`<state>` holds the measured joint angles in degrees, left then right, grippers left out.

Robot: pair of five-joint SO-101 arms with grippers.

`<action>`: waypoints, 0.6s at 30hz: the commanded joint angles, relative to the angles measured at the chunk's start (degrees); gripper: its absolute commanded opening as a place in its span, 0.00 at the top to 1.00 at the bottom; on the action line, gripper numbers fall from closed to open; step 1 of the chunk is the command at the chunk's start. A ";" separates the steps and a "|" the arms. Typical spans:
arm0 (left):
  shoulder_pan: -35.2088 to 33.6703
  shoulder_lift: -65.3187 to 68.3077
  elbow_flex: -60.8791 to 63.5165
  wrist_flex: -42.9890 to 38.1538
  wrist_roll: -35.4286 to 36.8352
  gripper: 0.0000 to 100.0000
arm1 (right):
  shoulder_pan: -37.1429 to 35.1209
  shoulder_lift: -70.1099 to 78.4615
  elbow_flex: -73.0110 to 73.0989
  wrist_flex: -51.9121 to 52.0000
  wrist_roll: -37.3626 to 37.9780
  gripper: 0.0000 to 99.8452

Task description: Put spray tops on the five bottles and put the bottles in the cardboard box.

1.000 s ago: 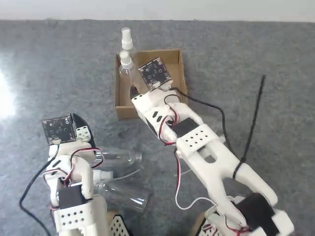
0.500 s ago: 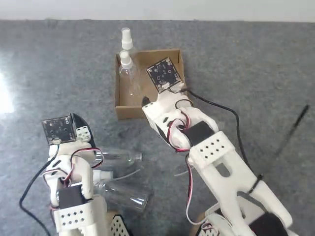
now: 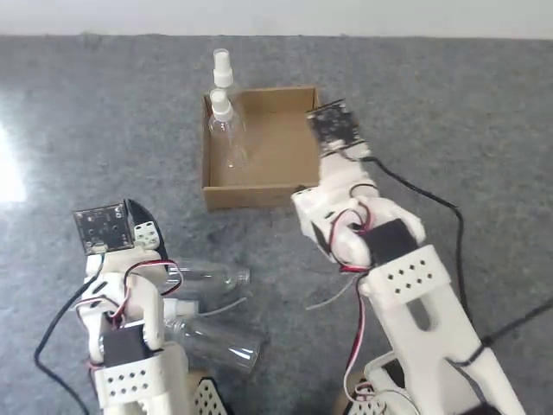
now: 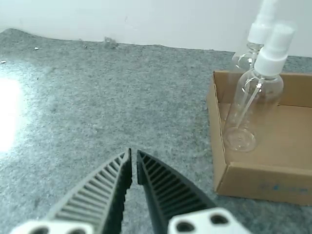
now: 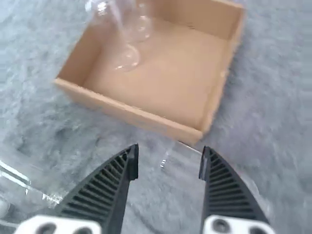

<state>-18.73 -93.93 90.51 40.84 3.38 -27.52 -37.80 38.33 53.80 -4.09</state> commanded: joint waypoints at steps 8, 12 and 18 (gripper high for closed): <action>-0.18 -0.70 -0.57 -1.67 -0.35 0.99 | 1.71 -3.12 -10.11 11.65 -6.95 0.83; -0.18 -0.70 -0.57 -1.67 -0.35 0.99 | 4.70 -3.03 -10.55 11.74 -6.95 0.83; -0.18 -0.70 -0.57 -1.76 -0.44 0.99 | 5.93 -2.86 -13.89 15.25 -11.96 0.83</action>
<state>-18.73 -93.93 90.51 40.84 3.38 -22.42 -38.33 29.71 67.08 -12.97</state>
